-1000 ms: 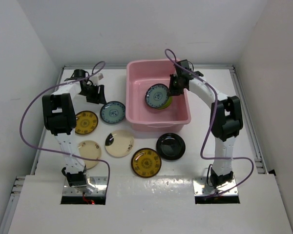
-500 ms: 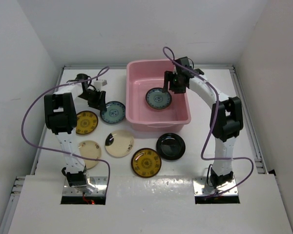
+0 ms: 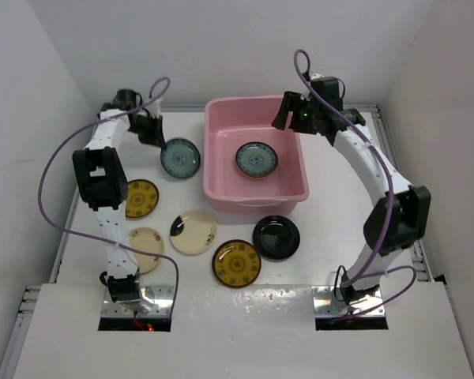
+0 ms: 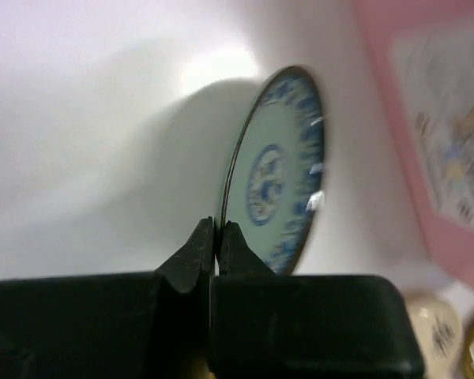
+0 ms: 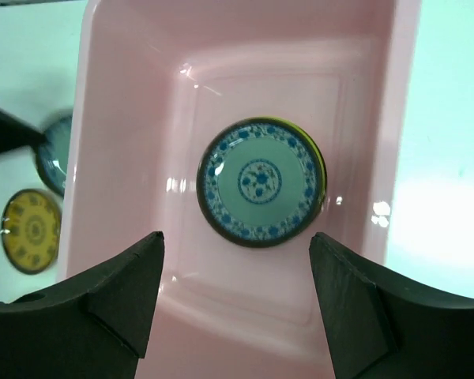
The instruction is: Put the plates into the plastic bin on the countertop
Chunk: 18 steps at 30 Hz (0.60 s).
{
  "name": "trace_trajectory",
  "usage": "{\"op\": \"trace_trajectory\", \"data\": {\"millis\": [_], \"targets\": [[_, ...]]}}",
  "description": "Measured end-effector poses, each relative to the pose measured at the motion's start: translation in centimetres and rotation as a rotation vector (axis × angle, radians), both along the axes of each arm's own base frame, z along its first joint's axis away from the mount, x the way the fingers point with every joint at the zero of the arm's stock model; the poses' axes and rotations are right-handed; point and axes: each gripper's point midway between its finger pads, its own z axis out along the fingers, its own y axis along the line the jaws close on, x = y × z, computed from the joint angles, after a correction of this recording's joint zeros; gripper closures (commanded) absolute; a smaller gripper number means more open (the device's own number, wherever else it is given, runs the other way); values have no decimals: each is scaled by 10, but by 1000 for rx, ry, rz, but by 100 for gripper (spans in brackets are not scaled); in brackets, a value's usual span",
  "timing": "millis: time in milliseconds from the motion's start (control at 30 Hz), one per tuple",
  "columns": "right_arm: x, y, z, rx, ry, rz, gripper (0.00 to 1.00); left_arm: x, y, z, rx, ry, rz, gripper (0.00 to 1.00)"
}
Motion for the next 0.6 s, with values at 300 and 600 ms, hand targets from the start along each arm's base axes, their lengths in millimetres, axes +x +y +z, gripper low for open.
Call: {"op": "trace_trajectory", "data": {"millis": [300,600], "targets": [[-45,-94,-33,98,81,-224,27,63,-33,212,9,-559,-10,100],[-114,-137,-96,168,220,-351,25,2,-242,213,-211,-516,-364,100]]}}
